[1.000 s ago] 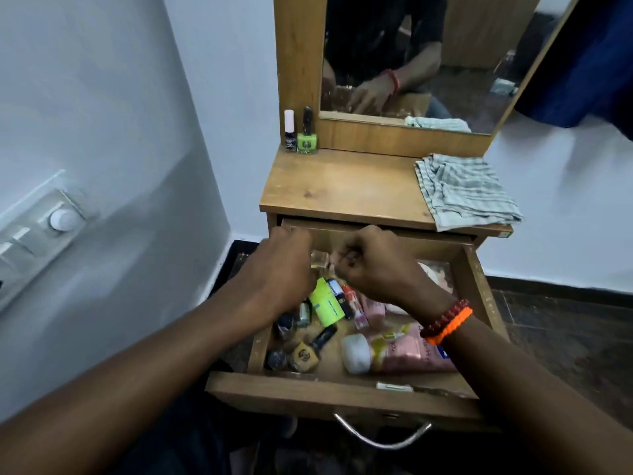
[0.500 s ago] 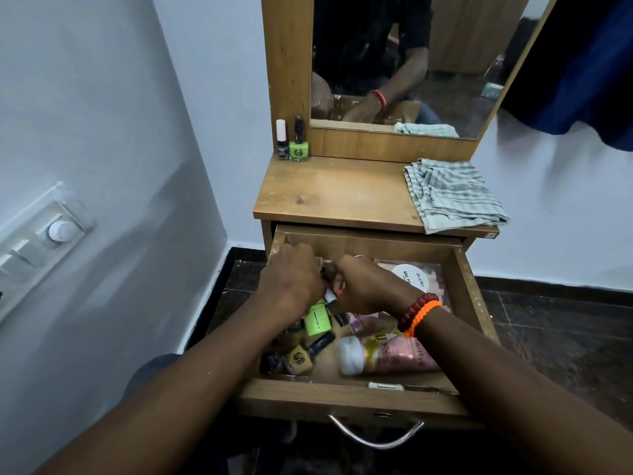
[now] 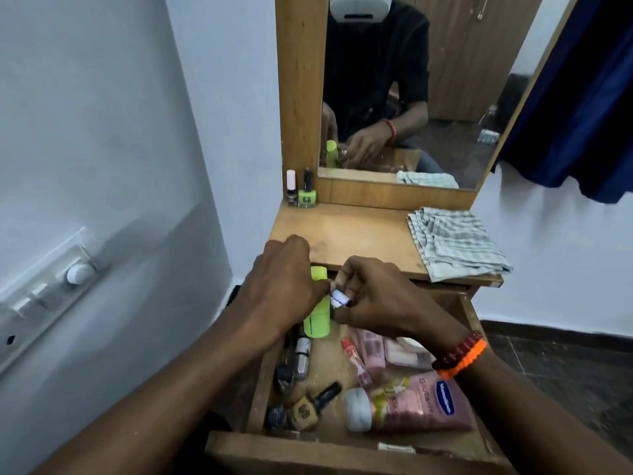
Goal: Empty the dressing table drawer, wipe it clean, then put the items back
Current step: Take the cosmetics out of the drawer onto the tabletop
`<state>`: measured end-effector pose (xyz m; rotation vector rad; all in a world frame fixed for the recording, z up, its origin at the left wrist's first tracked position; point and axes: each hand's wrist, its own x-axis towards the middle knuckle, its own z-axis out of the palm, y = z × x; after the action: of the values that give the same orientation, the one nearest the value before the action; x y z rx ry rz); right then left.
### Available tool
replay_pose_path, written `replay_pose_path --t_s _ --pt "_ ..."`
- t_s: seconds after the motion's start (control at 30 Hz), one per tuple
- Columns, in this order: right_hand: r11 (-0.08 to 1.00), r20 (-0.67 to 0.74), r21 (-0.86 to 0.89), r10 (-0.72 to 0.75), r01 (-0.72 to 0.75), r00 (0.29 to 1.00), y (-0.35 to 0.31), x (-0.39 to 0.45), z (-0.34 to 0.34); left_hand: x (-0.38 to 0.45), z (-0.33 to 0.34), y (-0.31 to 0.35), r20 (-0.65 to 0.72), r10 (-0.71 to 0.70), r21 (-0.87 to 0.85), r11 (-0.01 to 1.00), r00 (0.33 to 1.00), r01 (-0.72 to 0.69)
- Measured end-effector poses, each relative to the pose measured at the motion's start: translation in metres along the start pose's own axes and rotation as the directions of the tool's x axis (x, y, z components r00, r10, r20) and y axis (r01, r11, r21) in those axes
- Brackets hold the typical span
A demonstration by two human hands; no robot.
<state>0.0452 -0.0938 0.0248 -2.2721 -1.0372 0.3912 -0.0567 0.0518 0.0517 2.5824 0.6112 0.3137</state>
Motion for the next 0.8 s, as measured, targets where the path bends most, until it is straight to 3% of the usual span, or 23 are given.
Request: replay_pose_path --t_s 0.13,0.3,0.5,0.8 --pt "1.000 -0.129 0.022 0.006 -0.003 0.992 -0.020 0.016 -0.031 0.028 -0.037 0.007 -0.147 0.039 -0.049 0.998 0.988 -0.047" --pt "0.999 -0.295 0.012 -0.025 0.030 0.955 -0.032 0.069 -0.048 0.073 -0.051 -0.002 -0.352 0.058 0.050 0.998 0.934 -0.043" --pt "0.991 -0.308 -0.123 -0.086 0.049 0.948 -0.040 0.135 -0.043 0.119 -0.031 -0.025 -0.350 0.058 0.053 0.998 0.935 -0.042" --pt "0.990 -0.345 -0.142 -0.026 -0.025 0.938 -0.027 0.179 -0.030 0.148 -0.017 -0.031 -0.325 0.094 0.065 0.995 0.941 -0.077"
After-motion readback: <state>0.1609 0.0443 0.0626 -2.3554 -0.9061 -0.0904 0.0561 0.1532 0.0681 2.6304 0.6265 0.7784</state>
